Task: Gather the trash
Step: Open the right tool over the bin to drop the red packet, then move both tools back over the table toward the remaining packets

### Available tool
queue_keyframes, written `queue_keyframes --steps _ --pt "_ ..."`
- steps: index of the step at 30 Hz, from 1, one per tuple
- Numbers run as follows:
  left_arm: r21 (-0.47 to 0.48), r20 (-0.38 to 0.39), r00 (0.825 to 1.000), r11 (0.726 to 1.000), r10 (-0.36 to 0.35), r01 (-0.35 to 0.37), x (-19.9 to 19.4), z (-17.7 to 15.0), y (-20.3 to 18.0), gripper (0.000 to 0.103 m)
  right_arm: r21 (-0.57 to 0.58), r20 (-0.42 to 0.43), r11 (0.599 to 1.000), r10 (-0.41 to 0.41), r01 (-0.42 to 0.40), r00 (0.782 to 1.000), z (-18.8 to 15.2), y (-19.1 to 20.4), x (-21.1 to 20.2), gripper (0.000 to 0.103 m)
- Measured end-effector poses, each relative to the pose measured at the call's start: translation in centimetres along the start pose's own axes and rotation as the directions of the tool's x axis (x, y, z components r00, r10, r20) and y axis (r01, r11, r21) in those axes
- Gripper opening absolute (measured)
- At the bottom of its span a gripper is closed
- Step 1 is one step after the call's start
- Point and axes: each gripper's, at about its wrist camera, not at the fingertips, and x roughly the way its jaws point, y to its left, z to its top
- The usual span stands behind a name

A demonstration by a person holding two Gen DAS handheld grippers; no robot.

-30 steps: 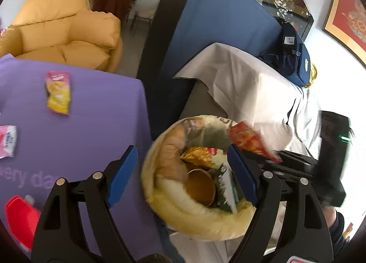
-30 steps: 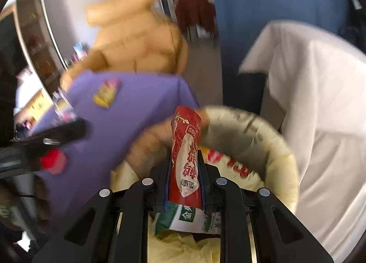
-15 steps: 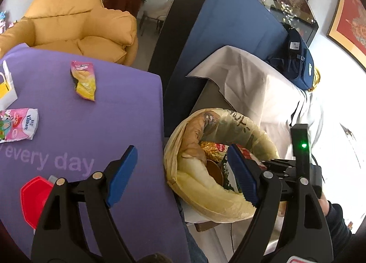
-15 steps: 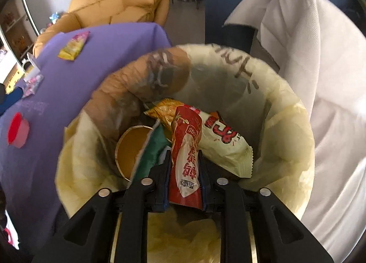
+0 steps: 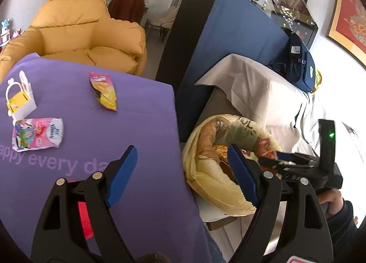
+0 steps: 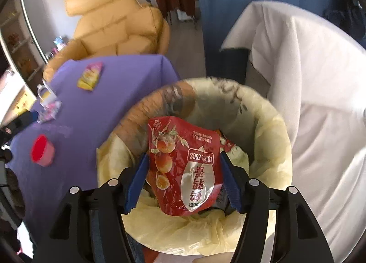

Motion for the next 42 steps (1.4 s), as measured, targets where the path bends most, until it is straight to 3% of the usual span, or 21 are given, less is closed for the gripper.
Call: queue_keyframes --steps 3,7,11,13,15,17,21,24,28,32,37,42 --pt "-0.025 0.000 1.000 1.000 -0.003 0.003 -0.4 0.0 0.8 0.077 0.002 0.067 0.998 0.064 -0.064 0.996 1.0 0.1 -0.5 0.059" --pt "-0.027 0.013 1.000 1.000 -0.006 0.007 -1.3 -0.1 1.2 0.077 -0.065 0.047 0.996 -0.059 0.062 0.997 1.6 1.3 0.7 0.059" --pt "-0.028 0.027 1.000 1.000 -0.004 0.004 -1.8 0.0 1.6 0.077 0.033 -0.152 0.999 0.007 -0.002 0.988 1.1 0.2 3.6 0.059" --pt "-0.035 0.031 0.999 0.999 -0.007 0.008 -2.0 0.1 1.8 0.077 0.059 -0.183 0.998 0.025 -0.015 0.983 0.4 -0.3 4.5 0.059" --pt "-0.036 0.034 0.999 0.999 -0.007 0.008 -2.0 0.0 2.0 0.077 -0.037 -0.197 0.997 -0.080 0.074 0.977 -0.4 0.3 5.1 0.059" --pt "-0.033 0.027 1.000 0.999 -0.006 0.006 -1.9 -0.1 2.0 0.077 -0.146 -0.200 0.983 -0.141 0.113 0.970 -1.3 1.3 5.4 0.059" --pt "-0.038 0.028 1.000 0.999 -0.002 0.003 -2.0 -0.1 2.3 0.077 -0.224 -0.209 0.968 -0.162 0.114 0.964 -1.9 1.7 4.5 0.059" --pt "-0.047 0.032 0.999 0.999 -0.007 0.008 -2.0 -0.1 2.4 0.077 -0.193 -0.141 0.977 -0.120 0.092 0.983 -1.5 1.2 2.5 0.059" --pt "-0.045 0.032 0.999 0.999 -0.013 0.014 -2.0 -0.1 2.3 0.077 -0.069 -0.044 0.997 -0.039 0.036 0.998 0.2 -0.3 0.1 0.059" --pt "-0.045 0.034 0.999 0.999 -0.014 0.016 -2.2 -0.2 2.5 0.077 -0.004 -0.042 1.000 0.028 -0.028 0.999 1.2 -0.8 -0.4 0.059" --pt "-0.021 0.040 0.999 1.000 0.013 -0.012 -2.9 0.0 3.6 0.077 -0.034 0.023 0.995 0.098 -0.098 0.995 1.2 1.2 -1.2 0.060" --pt "0.046 0.037 0.997 0.997 0.066 -0.068 -4.1 0.5 7.0 0.077 -0.111 -0.011 0.981 0.159 -0.159 0.987 0.9 4.5 0.4 0.060"
